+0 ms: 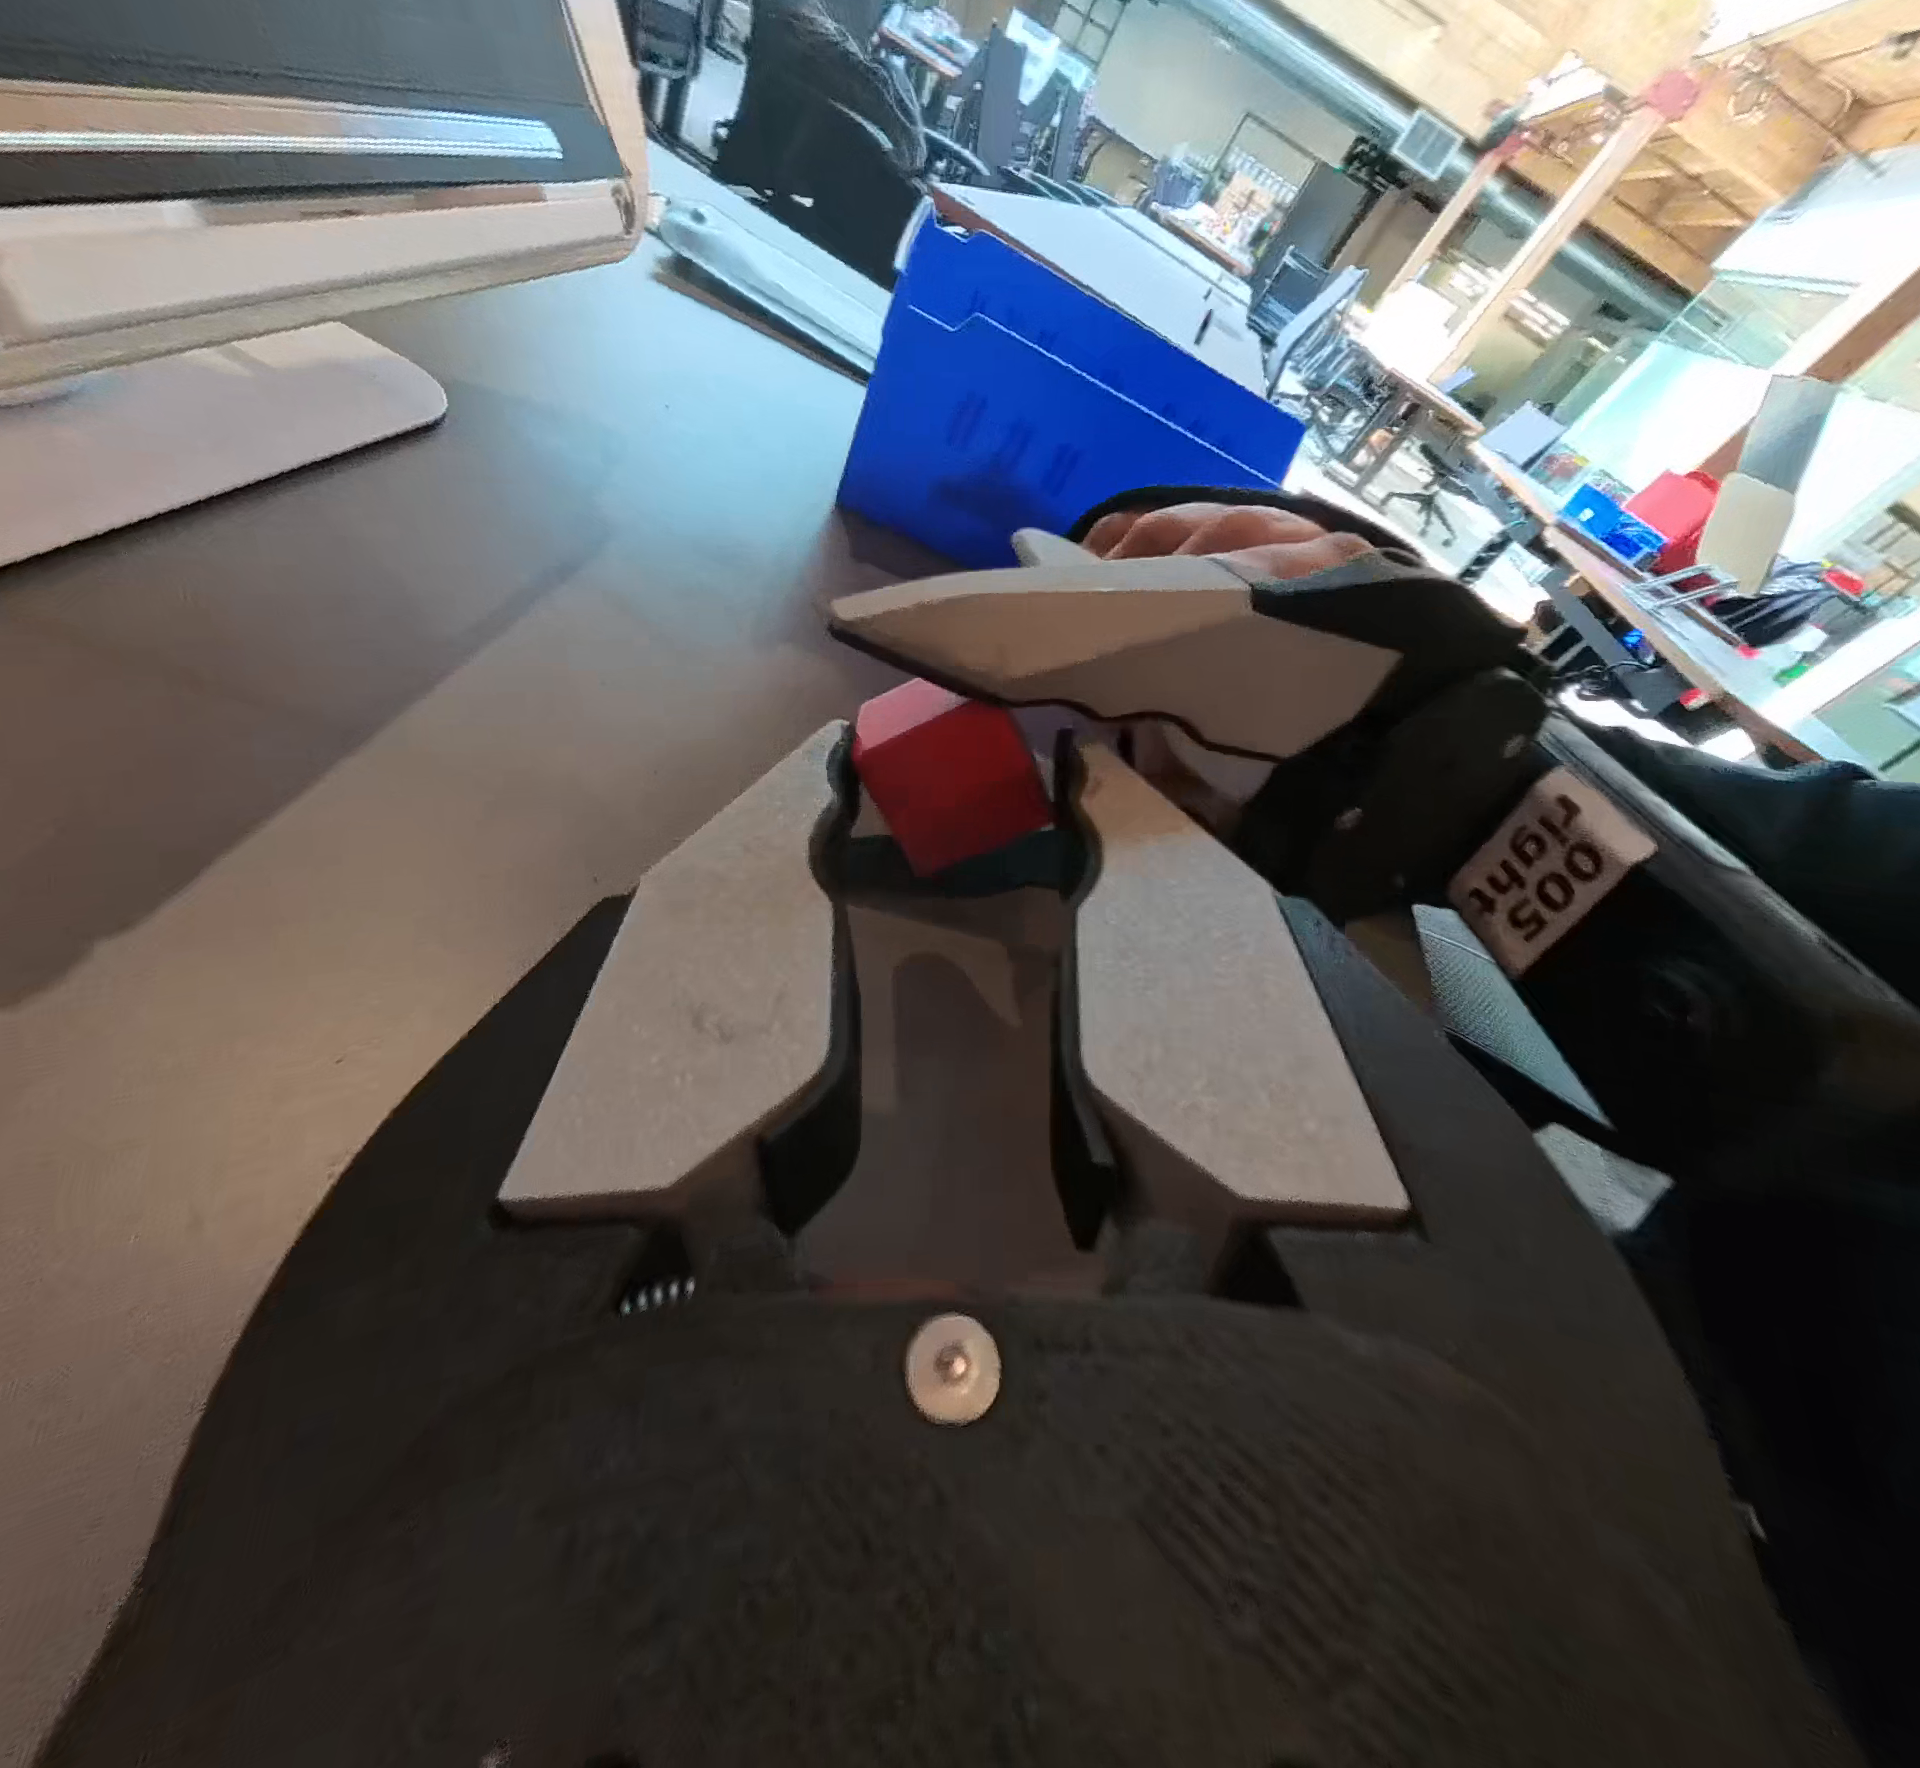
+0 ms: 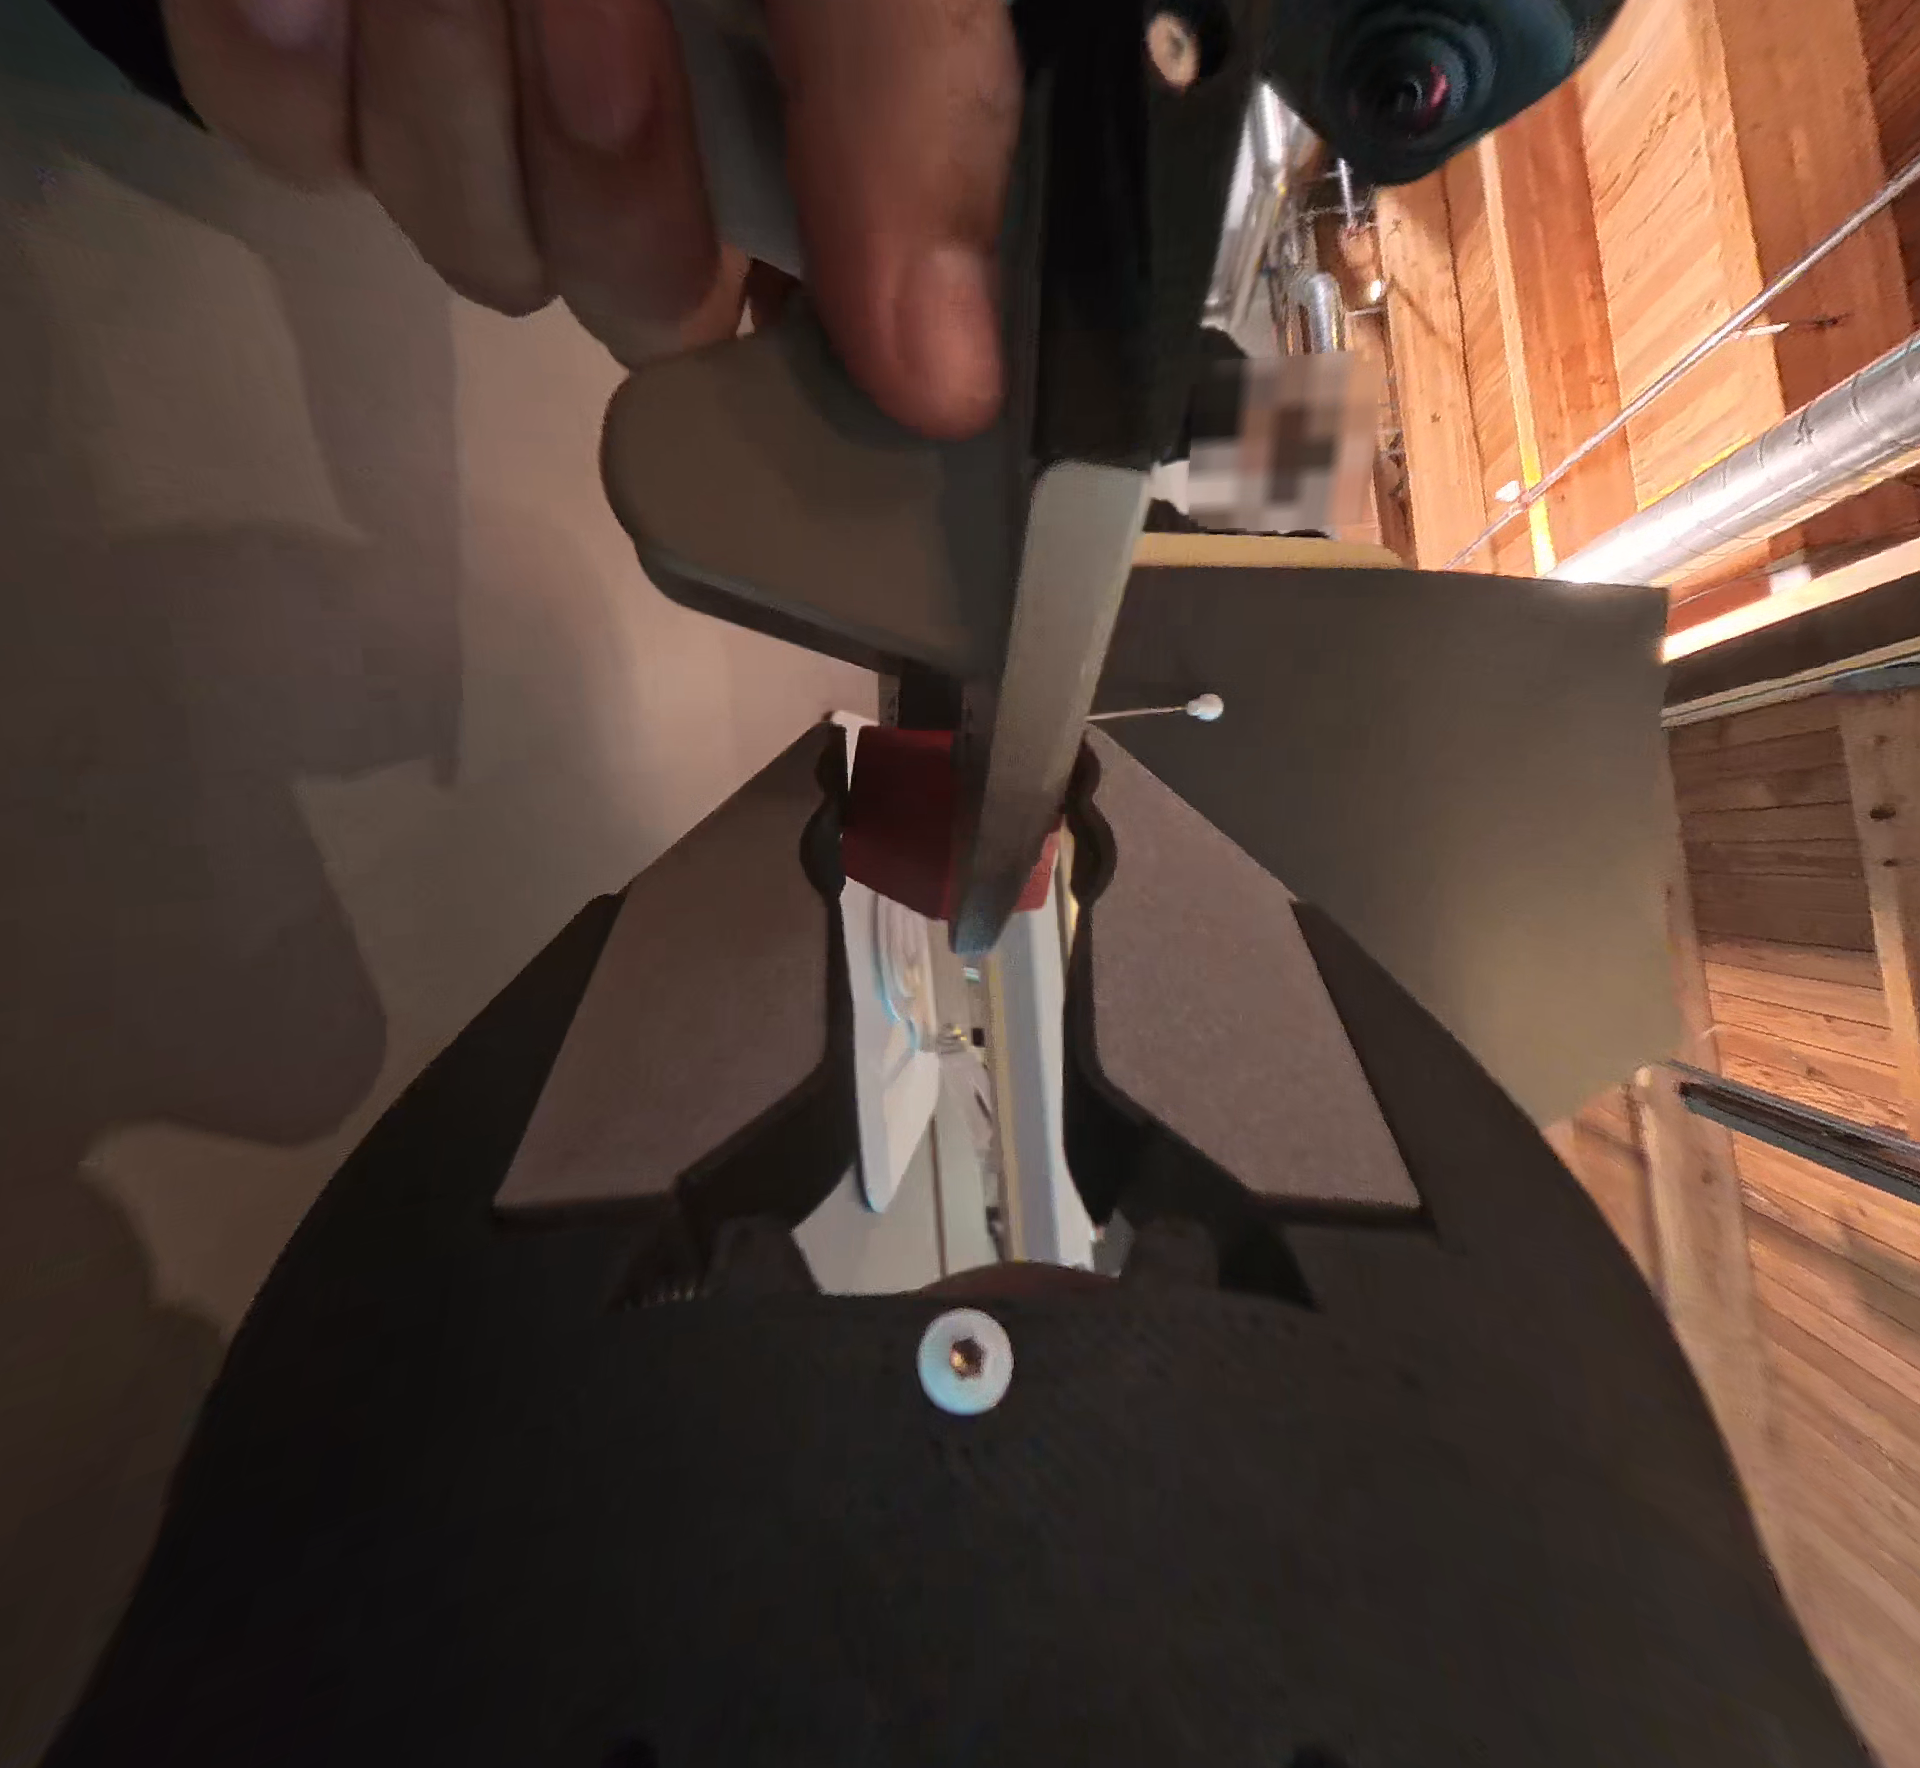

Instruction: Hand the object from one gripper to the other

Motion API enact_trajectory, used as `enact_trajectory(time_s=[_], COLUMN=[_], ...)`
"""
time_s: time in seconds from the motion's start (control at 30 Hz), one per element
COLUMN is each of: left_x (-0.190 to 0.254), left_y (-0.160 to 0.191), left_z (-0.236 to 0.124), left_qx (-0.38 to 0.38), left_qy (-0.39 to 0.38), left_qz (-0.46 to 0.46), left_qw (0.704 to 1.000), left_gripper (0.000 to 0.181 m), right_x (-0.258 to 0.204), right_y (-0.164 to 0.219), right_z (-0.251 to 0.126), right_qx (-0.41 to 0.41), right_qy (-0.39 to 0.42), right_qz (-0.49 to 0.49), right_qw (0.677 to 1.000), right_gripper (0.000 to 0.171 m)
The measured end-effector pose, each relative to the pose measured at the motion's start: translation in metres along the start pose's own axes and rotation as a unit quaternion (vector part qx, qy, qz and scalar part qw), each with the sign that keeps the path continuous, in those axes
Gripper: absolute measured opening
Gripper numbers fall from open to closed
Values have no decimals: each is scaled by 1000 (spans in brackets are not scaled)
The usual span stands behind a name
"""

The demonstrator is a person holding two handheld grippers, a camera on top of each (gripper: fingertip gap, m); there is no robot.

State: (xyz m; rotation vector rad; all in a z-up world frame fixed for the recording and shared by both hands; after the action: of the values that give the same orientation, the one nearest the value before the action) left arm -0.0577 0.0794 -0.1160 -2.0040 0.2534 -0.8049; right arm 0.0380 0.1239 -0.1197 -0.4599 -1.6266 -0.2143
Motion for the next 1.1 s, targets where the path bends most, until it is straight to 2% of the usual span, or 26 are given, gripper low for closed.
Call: enact_trajectory(time_s=[0.07, 0.17, 0.23, 0.3, 0.37, 0.43, 0.53, 0.6, 0.63, 0.73, 0.83, 0.9, 0.97, 1.1], left_x=[0, 0, 1, 5, 6, 11, 19, 23, 24, 27, 27, 24, 20, 11], left_y=[-1, -1, -2, -5, -6, -5, 3, 8, 9, 10, 13, 15, 15, 12], left_z=[-1, -2, -5, -8, -11, -11, -2, 6, 9, 15, 19, 21, 20, 13], left_qx=[-3, -21, -21, -13, -12, -10, -22, -42, -47, -58, -68, -67, -62, -62], left_qy=[-3, -81, -143, -215, -290, -348, -385, -394, -399, -415, -425, -439, -435, -367], left_qz=[5, 81, 151, 223, 286, 367, 474, 507, 515, 528, 542, 539, 509, 393], left_qw=[1000, 993, 978, 951, 913, 863, 791, 765, 757, 738, 722, 716, 740, 841], left_gripper=[35, 35, 35, 34, 34, 35, 35, 35, 35, 35, 35, 35, 35, 39], right_x=[2, 9, 15, 21, 26, 32, 35, 32, 30, 23, 16, 16, 19, 33], right_y=[1, 9, 19, 32, 43, 53, 62, 62, 61, 57, 49, 47, 50, 66], right_z=[-1, -1, -1, 2, 3, 6, 13, 17, 18, 21, 22, 22, 21, 18], right_qx=[17, 48, 72, 81, 111, 134, 160, 172, 175, 156, 139, 119, 93, 33], right_qy=[-25, -127, -204, -253, -318, -362, -431, -470, -484, -494, -507, -487, -443, -304], right_qz=[38, 136, 200, 258, 326, 405, 497, 531, 534, 528, 517, 510, 485, 418], right_qw=[999, 981, 956, 929, 883, 829, 735, 684, 670, 673, 676, 699, 748, 856], right_gripper=[38, 29, 35, 38, 36, 36, 46, 53, 55, 51, 31, 29, 25, 25])
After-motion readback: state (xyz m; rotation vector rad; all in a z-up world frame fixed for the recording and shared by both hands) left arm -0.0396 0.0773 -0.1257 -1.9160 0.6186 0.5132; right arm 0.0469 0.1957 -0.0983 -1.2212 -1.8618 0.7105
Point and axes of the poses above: each gripper's, where its closed fingertips meet, z out along the fingers, y out of its underside, x = y × z across the jaws, the point moved 9 cm from there along -z, back along the fingers, and after that the axes turned 13 degrees about -x, right-handed, at the moved point
